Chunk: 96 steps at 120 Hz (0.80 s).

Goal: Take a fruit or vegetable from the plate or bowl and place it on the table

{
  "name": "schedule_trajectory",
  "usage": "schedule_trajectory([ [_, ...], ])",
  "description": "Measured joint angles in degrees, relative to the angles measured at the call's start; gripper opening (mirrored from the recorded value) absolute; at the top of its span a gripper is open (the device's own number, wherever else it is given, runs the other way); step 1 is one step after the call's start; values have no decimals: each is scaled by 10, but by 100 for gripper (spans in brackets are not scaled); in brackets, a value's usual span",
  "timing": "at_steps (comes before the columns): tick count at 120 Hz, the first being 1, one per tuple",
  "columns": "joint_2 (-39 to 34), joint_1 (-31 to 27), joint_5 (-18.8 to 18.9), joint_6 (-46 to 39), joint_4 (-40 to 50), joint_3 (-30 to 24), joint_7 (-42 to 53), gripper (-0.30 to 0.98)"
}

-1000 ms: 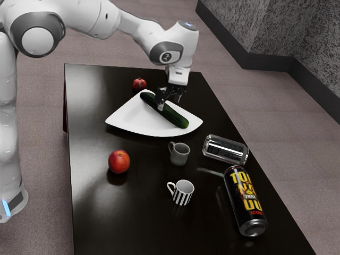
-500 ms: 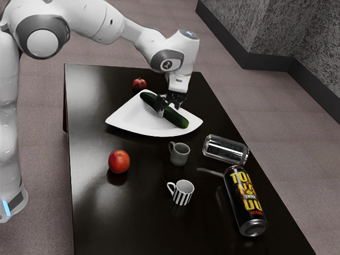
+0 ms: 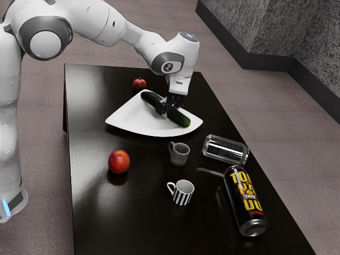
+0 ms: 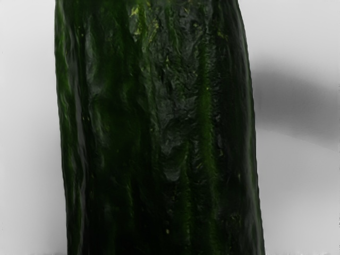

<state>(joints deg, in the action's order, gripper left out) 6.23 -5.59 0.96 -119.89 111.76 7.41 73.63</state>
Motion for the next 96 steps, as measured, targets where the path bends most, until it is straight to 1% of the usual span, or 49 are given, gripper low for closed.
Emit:
schedule_trajectory([
  [8, -5, 0, -2, 16, -26, 1, 0, 21],
  [15, -6, 0, -4, 42, -70, 4, 0, 20],
  [26, -3, -1, -5, 77, -127, 26, 0, 19],
  [41, 69, -64, -12, 105, -213, 33, 1, 17],
  [54, 137, -86, -17, 120, -286, 31, 2, 17],
  [63, 176, -108, -18, 128, -330, 10, 2, 17],
  [72, 203, -124, -19, 134, -359, -10, 3, 17],
  [96, 263, -157, -19, 143, -436, -29, 5, 17],
])
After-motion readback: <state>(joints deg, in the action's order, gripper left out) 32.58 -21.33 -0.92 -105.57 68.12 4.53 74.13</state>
